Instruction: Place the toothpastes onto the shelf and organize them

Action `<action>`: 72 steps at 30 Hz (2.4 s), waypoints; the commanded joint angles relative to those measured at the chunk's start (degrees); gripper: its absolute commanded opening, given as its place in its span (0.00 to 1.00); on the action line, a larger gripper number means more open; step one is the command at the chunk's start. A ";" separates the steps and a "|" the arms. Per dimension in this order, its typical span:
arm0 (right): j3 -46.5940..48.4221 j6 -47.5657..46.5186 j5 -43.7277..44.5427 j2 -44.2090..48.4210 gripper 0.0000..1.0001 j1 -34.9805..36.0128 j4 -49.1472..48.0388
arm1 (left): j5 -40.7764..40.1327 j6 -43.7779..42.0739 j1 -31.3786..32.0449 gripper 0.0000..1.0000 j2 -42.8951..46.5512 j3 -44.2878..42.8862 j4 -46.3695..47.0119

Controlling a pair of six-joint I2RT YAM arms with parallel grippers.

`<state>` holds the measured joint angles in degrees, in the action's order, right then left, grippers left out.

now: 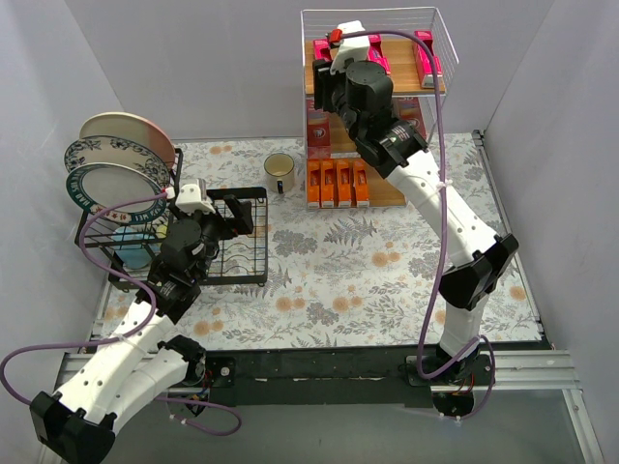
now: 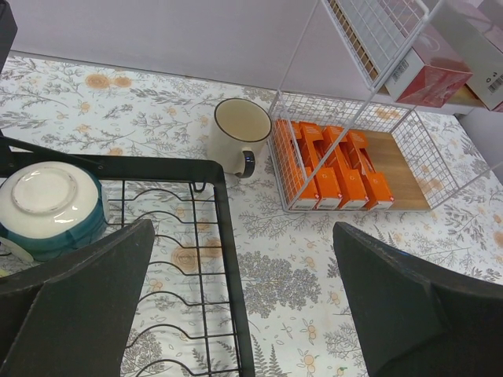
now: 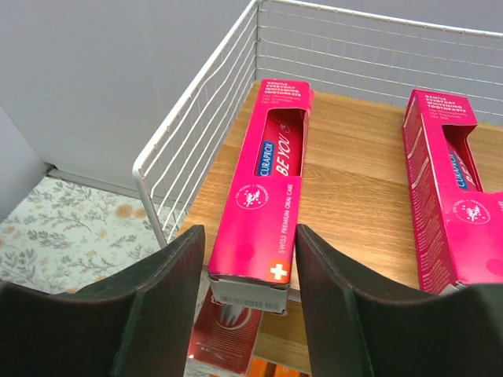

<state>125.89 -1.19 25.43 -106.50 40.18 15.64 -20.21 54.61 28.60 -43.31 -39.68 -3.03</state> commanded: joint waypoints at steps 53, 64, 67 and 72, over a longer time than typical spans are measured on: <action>-21.17 3.57 -6.01 16.73 0.73 0.16 -24.24 | -1.15 -0.56 -0.39 0.98 2.00 -0.40 -0.58; -55.79 -7.33 10.49 46.71 0.86 0.07 -29.44 | -2.99 0.15 -0.39 0.98 6.21 -9.88 -12.69; -63.80 -9.00 15.15 58.03 0.89 0.07 -27.78 | -4.84 -0.29 -0.30 0.98 8.14 -14.27 -18.14; -71.91 -11.29 20.35 69.22 0.99 0.07 -22.77 | -6.86 -2.22 -0.39 0.98 11.57 -19.64 -21.49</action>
<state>58.08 -9.08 38.20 -43.38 40.25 -9.23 -24.08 54.57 28.60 -34.65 -55.20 -19.29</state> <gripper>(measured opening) 0.960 0.982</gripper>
